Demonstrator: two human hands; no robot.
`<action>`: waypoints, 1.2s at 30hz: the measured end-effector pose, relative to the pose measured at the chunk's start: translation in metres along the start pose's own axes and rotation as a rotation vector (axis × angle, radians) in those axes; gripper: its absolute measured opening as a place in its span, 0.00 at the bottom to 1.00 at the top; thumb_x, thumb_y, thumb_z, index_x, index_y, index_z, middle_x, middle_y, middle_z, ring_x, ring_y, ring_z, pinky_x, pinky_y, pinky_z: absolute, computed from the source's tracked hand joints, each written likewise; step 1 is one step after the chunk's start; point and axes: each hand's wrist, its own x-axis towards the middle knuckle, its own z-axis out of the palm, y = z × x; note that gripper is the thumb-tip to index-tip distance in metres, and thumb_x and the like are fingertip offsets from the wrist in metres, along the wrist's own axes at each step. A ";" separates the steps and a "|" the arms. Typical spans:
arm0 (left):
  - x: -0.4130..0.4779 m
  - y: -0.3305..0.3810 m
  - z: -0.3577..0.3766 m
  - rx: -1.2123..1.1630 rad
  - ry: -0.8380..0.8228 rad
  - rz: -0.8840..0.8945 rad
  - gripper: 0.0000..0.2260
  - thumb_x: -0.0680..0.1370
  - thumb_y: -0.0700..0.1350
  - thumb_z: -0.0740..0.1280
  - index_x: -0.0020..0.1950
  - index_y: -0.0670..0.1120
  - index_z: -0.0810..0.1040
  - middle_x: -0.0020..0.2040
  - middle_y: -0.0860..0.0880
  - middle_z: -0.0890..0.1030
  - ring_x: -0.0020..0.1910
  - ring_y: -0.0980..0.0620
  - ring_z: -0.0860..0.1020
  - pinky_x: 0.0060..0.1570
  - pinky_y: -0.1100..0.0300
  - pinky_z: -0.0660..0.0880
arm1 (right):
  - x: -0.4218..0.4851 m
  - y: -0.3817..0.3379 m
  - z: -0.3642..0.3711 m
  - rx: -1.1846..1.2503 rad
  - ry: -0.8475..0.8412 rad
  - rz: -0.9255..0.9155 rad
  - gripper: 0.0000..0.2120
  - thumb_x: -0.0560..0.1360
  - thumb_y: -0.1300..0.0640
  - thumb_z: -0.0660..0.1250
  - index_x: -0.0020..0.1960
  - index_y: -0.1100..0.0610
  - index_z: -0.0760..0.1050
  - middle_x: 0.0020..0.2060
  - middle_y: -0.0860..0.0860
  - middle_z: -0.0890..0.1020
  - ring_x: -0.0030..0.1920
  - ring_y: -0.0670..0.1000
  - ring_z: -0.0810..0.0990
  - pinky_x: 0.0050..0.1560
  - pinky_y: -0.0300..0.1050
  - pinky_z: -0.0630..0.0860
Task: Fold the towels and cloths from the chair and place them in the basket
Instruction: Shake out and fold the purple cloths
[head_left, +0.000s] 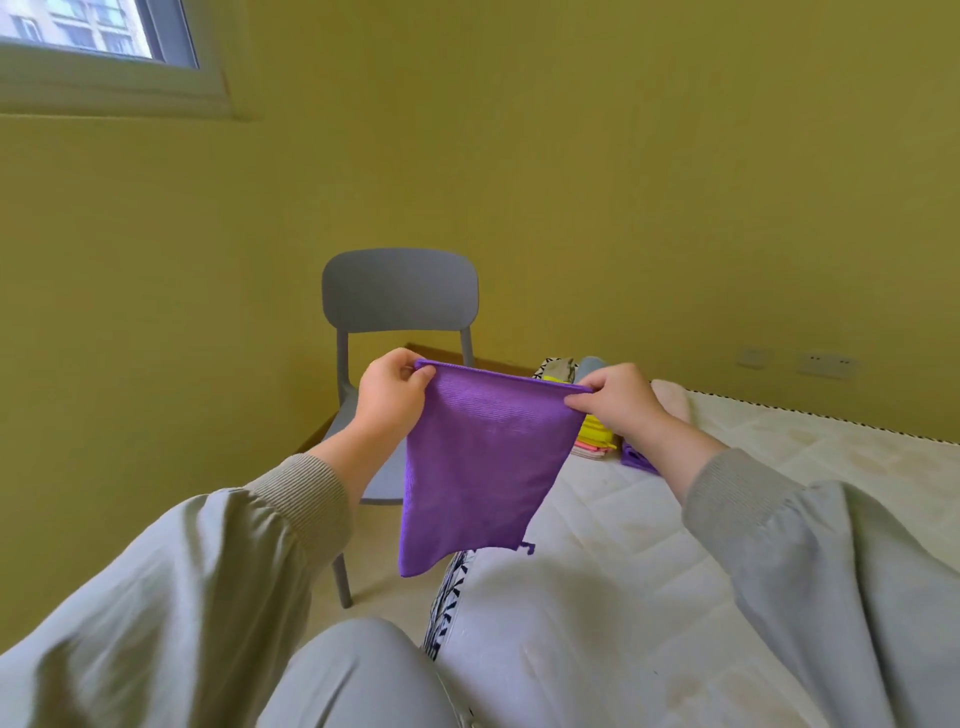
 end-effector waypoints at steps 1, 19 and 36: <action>0.000 0.001 -0.002 -0.009 0.008 -0.010 0.06 0.80 0.42 0.63 0.43 0.45 0.74 0.34 0.53 0.73 0.33 0.57 0.69 0.28 0.67 0.63 | 0.001 -0.001 -0.002 0.082 0.019 0.015 0.05 0.71 0.64 0.72 0.38 0.65 0.79 0.30 0.55 0.72 0.31 0.49 0.66 0.32 0.41 0.62; -0.011 -0.027 0.043 -0.208 -0.455 -0.454 0.05 0.76 0.41 0.70 0.41 0.41 0.78 0.39 0.45 0.77 0.36 0.53 0.76 0.34 0.66 0.78 | -0.006 0.076 -0.033 0.249 -0.352 0.369 0.05 0.75 0.62 0.69 0.49 0.60 0.74 0.34 0.55 0.74 0.30 0.49 0.73 0.26 0.38 0.72; -0.015 -0.131 0.136 -0.233 -0.428 -0.730 0.06 0.80 0.39 0.60 0.48 0.41 0.76 0.46 0.42 0.79 0.35 0.51 0.77 0.35 0.61 0.73 | 0.015 0.164 0.075 0.330 -0.185 0.637 0.05 0.80 0.61 0.56 0.53 0.60 0.68 0.46 0.60 0.80 0.39 0.55 0.79 0.37 0.43 0.73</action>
